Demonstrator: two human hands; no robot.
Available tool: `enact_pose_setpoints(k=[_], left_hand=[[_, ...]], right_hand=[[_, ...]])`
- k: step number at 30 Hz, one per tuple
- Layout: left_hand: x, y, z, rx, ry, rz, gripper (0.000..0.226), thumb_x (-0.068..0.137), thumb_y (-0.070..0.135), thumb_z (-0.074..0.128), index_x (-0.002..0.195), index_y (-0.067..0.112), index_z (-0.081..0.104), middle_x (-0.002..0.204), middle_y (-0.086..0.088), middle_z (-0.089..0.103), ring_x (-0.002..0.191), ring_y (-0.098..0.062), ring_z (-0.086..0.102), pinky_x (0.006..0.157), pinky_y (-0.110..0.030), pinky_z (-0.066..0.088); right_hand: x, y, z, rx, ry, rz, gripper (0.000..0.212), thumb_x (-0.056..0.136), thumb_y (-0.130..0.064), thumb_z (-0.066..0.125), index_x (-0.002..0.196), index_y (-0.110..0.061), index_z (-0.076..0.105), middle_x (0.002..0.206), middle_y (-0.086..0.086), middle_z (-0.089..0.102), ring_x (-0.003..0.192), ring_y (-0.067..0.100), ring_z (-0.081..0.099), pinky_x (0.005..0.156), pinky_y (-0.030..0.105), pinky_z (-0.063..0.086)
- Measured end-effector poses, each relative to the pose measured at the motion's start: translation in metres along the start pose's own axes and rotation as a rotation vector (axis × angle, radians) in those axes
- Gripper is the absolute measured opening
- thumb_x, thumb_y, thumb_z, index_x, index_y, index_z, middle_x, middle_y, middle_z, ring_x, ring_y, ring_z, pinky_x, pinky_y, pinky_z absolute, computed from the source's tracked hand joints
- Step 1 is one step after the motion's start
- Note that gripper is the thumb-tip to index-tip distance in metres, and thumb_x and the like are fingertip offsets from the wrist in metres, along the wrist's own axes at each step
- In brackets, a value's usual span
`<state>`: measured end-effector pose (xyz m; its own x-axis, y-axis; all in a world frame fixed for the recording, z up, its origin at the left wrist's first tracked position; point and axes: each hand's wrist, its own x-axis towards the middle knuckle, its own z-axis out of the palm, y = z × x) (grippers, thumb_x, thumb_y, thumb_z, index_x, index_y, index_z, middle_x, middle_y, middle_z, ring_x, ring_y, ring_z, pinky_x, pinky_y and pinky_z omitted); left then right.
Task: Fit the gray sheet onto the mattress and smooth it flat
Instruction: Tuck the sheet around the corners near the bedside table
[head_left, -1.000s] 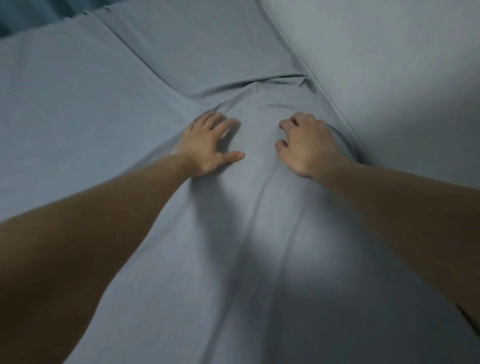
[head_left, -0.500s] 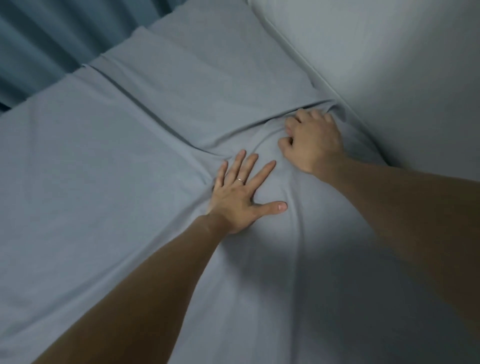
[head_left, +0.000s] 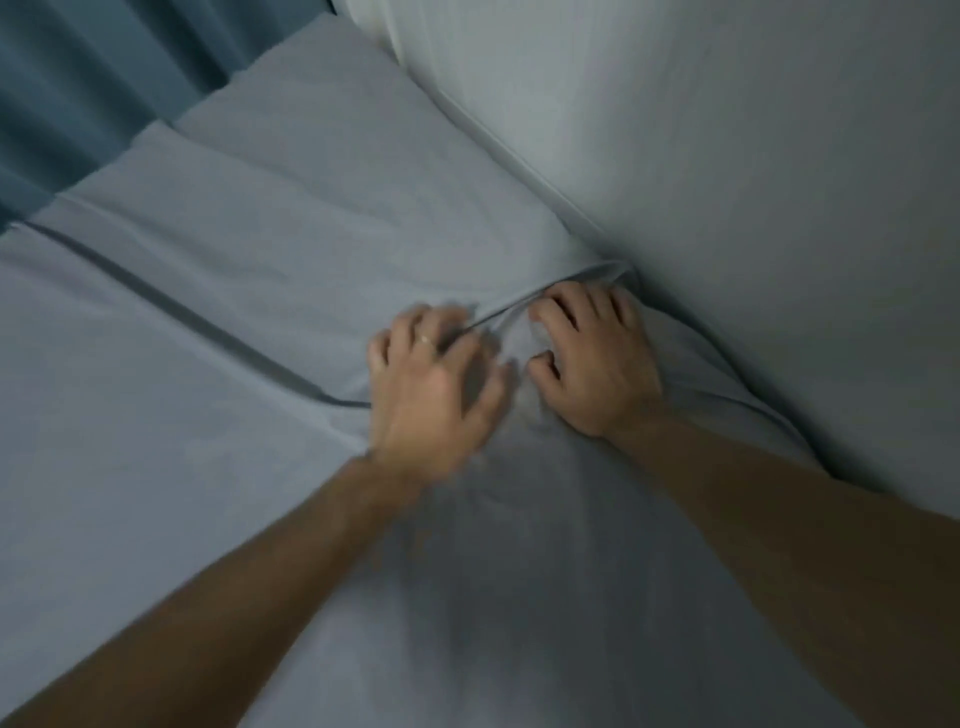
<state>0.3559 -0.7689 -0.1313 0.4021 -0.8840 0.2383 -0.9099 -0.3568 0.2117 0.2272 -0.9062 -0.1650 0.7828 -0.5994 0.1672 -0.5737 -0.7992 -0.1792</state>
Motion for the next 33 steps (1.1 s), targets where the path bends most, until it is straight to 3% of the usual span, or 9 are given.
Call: enact_pose_setpoints(k=[2,5,8,10,17,21,27,31,33], left_hand=[[0.065,-0.020,0.000,-0.023,0.045,-0.032,0.040,0.091,0.050,0.048,0.115,0.023,0.064,0.133,-0.005,0.055,0.126,-0.031,0.043,0.098,-0.041,0.030],[0.139,-0.030,0.022,-0.089,-0.271,-0.216,0.067,0.090,0.068,0.038,0.148,0.035,0.034,0.160,-0.007,0.022,0.148,-0.026,0.016,0.116,-0.047,0.015],[0.168,-0.026,0.052,-0.059,-0.528,-0.199,0.083,0.080,0.087,0.022,0.152,0.050,0.003,0.165,0.000,-0.009,0.151,-0.022,-0.013,0.117,-0.058,-0.008],[0.176,-0.026,0.070,0.013,-0.520,-0.171,0.087,0.073,0.092,0.012,0.150,0.054,-0.002,0.164,0.002,-0.015,0.149,-0.019,-0.020,0.114,-0.060,-0.014],[0.230,-0.055,0.085,0.101,-0.394,-0.177,0.081,0.076,0.088,0.014,0.145,0.048,0.029,0.165,0.003,-0.003,0.151,-0.018,-0.013,0.115,-0.060,-0.010],[0.242,-0.063,0.091,0.168,-0.351,-0.159,0.080,0.078,0.086,0.012,0.142,0.043,0.034,0.165,0.003,0.003,0.151,-0.018,-0.012,0.115,-0.061,-0.008],[0.247,-0.065,0.084,0.066,-0.409,-0.149,0.082,0.080,0.086,0.011,0.145,0.041,0.032,0.165,0.004,0.006,0.151,-0.019,-0.011,0.116,-0.059,-0.009],[0.223,-0.087,0.061,0.058,-0.112,0.029,0.068,0.090,0.070,0.030,0.140,0.026,0.044,0.157,-0.006,0.031,0.148,-0.023,0.017,0.120,-0.051,0.008],[0.204,-0.098,0.052,0.117,-0.095,-0.003,0.069,0.090,0.072,0.029,0.143,0.029,0.040,0.157,-0.007,0.030,0.148,-0.023,0.017,0.121,-0.049,0.008]], right_hand=[[0.000,0.001,0.002,0.003,-0.001,0.001,0.040,0.078,-0.033,0.052,0.115,-0.018,0.058,0.117,0.005,0.055,0.100,0.029,0.050,0.092,0.042,0.035],[0.000,0.002,0.005,0.012,-0.033,0.016,0.045,0.080,-0.035,0.052,0.121,-0.019,0.057,0.125,0.005,0.054,0.107,0.029,0.049,0.098,0.043,0.033],[-0.001,0.002,0.005,0.000,-0.049,0.025,0.049,0.083,-0.040,0.051,0.127,-0.020,0.056,0.137,0.009,0.049,0.118,0.029,0.047,0.106,0.046,0.029],[-0.001,0.004,0.006,0.001,-0.042,0.028,0.050,0.084,-0.041,0.051,0.129,-0.019,0.056,0.142,0.011,0.046,0.122,0.030,0.047,0.108,0.048,0.028],[0.000,0.007,0.008,0.056,-0.023,-0.023,0.051,0.085,-0.037,0.051,0.132,-0.018,0.058,0.152,0.008,0.041,0.131,0.029,0.045,0.111,0.050,0.026],[0.003,0.008,0.006,0.065,-0.021,-0.038,0.053,0.092,-0.039,0.047,0.140,-0.019,0.053,0.158,0.004,0.032,0.143,0.024,0.034,0.118,0.049,0.020],[0.004,0.009,0.009,0.023,-0.059,-0.024,0.054,0.097,-0.045,0.040,0.143,-0.019,0.050,0.155,0.002,0.039,0.146,0.024,0.029,0.120,0.048,0.017],[0.005,0.009,0.007,0.001,-0.074,-0.022,0.056,0.096,-0.048,0.040,0.145,-0.021,0.048,0.156,0.001,0.038,0.146,0.024,0.030,0.120,0.048,0.017],[0.006,0.008,0.006,-0.008,-0.088,-0.022,0.058,0.097,-0.052,0.039,0.146,-0.024,0.045,0.156,0.000,0.037,0.146,0.024,0.029,0.119,0.049,0.018]])
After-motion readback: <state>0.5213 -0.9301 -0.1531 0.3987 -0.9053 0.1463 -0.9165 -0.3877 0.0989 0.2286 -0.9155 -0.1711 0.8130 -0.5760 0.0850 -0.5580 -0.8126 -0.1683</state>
